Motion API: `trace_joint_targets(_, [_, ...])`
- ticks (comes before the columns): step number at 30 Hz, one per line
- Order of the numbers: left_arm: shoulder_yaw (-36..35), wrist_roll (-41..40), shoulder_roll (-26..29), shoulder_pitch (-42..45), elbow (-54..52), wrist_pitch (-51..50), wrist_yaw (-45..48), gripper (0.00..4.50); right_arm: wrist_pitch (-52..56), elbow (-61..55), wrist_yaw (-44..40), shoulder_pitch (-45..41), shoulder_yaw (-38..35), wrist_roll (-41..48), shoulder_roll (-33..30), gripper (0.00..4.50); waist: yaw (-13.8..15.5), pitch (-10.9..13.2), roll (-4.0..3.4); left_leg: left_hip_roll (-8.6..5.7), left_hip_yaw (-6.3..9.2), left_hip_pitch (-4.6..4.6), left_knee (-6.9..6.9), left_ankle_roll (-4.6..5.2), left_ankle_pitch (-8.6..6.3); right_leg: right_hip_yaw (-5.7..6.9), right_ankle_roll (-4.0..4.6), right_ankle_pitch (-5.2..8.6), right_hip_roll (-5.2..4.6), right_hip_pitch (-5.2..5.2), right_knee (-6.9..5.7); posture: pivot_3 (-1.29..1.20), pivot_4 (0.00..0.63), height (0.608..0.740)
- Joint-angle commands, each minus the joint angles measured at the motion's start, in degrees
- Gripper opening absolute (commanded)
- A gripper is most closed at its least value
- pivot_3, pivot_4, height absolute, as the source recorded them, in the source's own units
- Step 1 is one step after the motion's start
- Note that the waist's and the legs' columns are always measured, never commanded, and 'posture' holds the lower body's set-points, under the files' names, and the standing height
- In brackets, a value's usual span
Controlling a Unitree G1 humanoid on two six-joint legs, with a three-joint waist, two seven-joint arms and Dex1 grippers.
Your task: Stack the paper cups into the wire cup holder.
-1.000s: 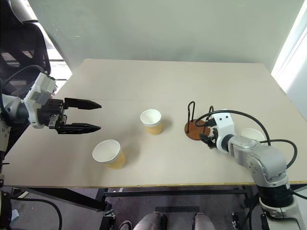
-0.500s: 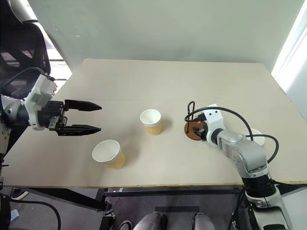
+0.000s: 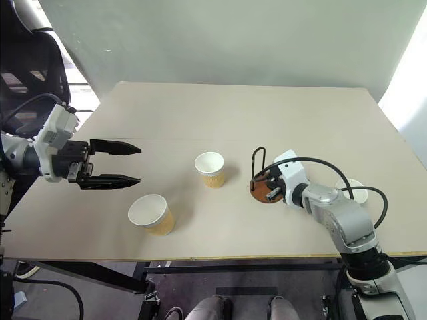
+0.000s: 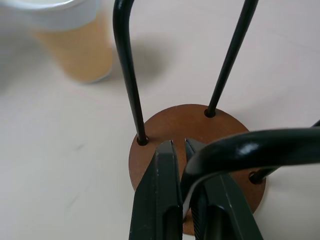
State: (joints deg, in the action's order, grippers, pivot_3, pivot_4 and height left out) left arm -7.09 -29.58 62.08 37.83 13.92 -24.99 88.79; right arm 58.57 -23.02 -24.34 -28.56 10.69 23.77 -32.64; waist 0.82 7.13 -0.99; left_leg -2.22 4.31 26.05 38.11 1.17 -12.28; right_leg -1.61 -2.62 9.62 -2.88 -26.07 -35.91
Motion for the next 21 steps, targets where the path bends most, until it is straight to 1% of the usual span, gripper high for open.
trace_joint_targets(1, [-1.48, -0.15, 1.24, 1.22, -0.67, 0.31, 0.58, 4.5, -2.31, -5.92, -7.11, 0.9, 2.45, 1.92, -2.78, 0.05, -0.03, 0.0, 0.01, 0.0, 0.0, 0.0, -0.01, -0.01, 0.0, 0.0, 0.0, 0.0, 0.0, 0.0, 0.0, 0.0, 0.15, 0.74])
trace_joint_targets(5, [-0.92, 0.1, 0.97, 1.87, -0.37, 0.39, 0.89, 4.5, -5.11, -8.32, -12.81, 1.04, 4.4, 2.4, -4.6, 0.05, -0.14, 0.01, 0.02, 0.01, 0.01, -0.01, -0.04, -0.03, 0.05, -0.01, 0.02, 0.0, 0.02, 0.0, 0.0, 0.0, 0.15, 0.74])
trace_joint_targets(9, [-0.66, 0.3, 0.75, 2.2, -0.28, 0.42, 1.03, 4.5, -6.82, -8.5, -15.23, 0.87, 5.98, 1.44, -5.05, 0.05, -0.14, 0.01, 0.04, 0.01, 0.02, -0.01, -0.04, 0.01, 0.1, 0.0, 0.05, -0.02, 0.01, 0.01, 0.0, 0.0, 0.15, 0.74])
trace_joint_targets(13, [-0.67, 0.28, 0.71, 2.1, -0.43, 0.49, 1.12, 4.5, -7.84, -8.74, -16.24, 0.66, 7.42, 0.72, -4.55, 0.05, -0.14, 0.01, 0.05, 0.01, 0.02, -0.01, -0.04, 0.04, 0.15, -0.01, 0.09, -0.05, 0.01, 0.0, 0.0, 0.0, 0.15, 0.74])
trace_joint_targets(21, [-0.81, -0.06, 0.52, 1.95, -1.05, 0.09, 0.83, 4.5, -6.59, -8.67, -14.42, 0.01, 8.36, -0.1, -1.68, 0.05, -0.15, 0.01, 0.07, 0.01, 0.04, -0.01, -0.05, 0.01, 0.17, 0.0, 0.11, -0.06, 0.01, 0.0, -0.01, 0.0, 0.15, 0.74])
